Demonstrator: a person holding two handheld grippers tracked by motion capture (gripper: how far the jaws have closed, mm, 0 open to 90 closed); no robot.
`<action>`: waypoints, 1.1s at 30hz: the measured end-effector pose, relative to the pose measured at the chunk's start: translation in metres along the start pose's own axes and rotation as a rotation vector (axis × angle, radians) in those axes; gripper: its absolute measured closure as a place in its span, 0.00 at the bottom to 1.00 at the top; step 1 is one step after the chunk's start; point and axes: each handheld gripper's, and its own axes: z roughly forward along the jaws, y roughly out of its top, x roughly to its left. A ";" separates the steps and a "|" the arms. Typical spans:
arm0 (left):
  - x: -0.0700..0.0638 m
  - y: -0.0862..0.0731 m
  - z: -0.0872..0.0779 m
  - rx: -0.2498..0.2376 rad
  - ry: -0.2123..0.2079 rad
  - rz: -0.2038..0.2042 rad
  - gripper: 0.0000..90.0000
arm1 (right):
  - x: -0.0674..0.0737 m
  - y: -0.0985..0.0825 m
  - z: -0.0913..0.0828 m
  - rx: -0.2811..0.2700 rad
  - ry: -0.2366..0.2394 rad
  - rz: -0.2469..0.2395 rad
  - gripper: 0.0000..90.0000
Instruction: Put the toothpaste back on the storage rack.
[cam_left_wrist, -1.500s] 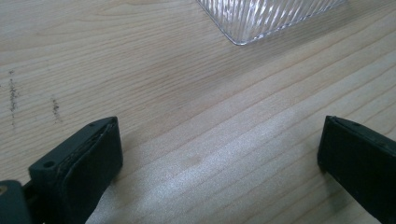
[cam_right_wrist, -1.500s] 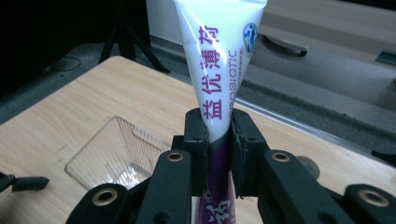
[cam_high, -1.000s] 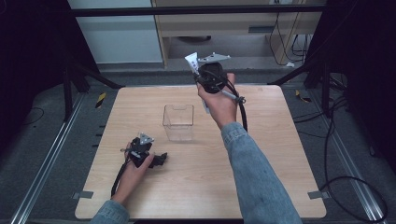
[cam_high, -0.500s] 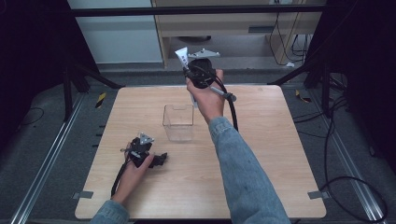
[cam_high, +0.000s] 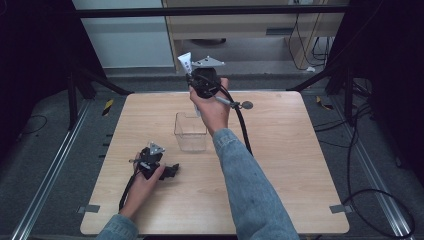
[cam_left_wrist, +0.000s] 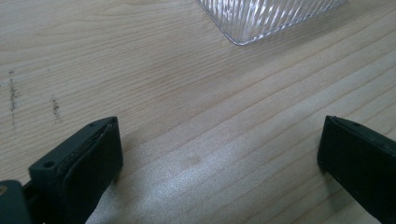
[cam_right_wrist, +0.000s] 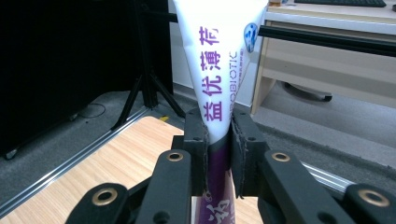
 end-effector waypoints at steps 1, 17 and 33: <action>0.000 0.000 0.000 0.000 0.000 0.001 0.00 | 0.002 -0.001 0.001 0.000 0.003 0.004 0.87; 0.000 0.000 0.000 0.000 0.000 0.000 0.00 | 0.010 -0.020 0.007 0.021 0.023 0.000 0.87; 0.000 0.000 0.000 0.001 0.000 0.001 0.00 | 0.012 -0.028 0.012 0.030 0.028 0.007 0.87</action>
